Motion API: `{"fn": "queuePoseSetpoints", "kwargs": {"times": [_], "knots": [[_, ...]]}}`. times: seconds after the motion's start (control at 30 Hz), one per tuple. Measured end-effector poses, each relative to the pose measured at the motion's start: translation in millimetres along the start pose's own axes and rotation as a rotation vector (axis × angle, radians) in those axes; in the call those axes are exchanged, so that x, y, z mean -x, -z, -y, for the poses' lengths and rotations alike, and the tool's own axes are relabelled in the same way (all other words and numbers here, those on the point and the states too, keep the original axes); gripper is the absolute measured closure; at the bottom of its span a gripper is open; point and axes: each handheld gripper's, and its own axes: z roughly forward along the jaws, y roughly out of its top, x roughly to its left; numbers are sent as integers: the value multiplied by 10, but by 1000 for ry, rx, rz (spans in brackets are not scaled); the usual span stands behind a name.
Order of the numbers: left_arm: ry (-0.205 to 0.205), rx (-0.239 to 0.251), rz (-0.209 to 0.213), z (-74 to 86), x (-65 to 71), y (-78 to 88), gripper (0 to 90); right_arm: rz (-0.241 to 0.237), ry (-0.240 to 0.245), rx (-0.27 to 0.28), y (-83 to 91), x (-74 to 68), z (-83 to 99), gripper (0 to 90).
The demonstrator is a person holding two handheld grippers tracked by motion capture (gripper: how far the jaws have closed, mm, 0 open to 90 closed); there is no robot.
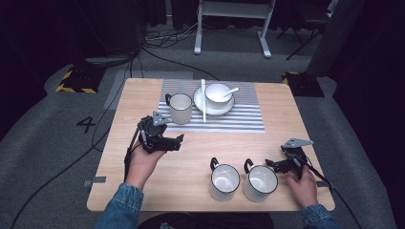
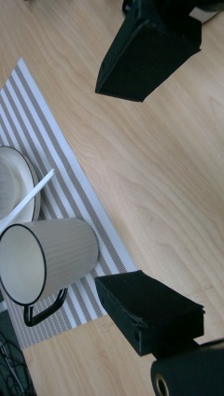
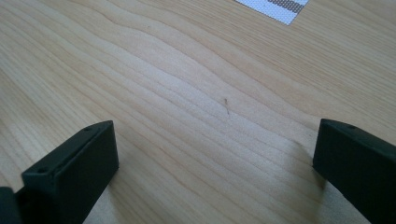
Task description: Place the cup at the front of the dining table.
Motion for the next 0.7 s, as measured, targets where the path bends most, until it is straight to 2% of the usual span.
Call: {"fn": "queuePoseSetpoints", "kwargs": {"times": [0.03, 0.17, 0.33, 0.37, 0.53, 0.6, 0.7], "knots": [[18, -5, 6, 49, 7, 50, 92, 0, 0, 0, 0, 0, 0, 1], [38, 2, 16, 160, 11, 141, 102, 0, 0, 0, 0, 0, 0, 1], [59, 29, 27, 298, 28, 240, 115, 0, 0, 0, 0, 0, 0, 1], [68, 41, 33, 367, 29, 273, 115, 0, 0, 0, 0, 0, 0, 1], [72, 40, 37, 492, 22, 329, 115, 0, 0, 0, 0, 0, 0, 1], [72, 30, 42, 588, 22, 370, 115, 0, 0, 0, 0, 0, 0, 1], [82, 45, 36, 707, 23, 423, 115, -1, -1, 0, 0, 0, 0, 1]]}}
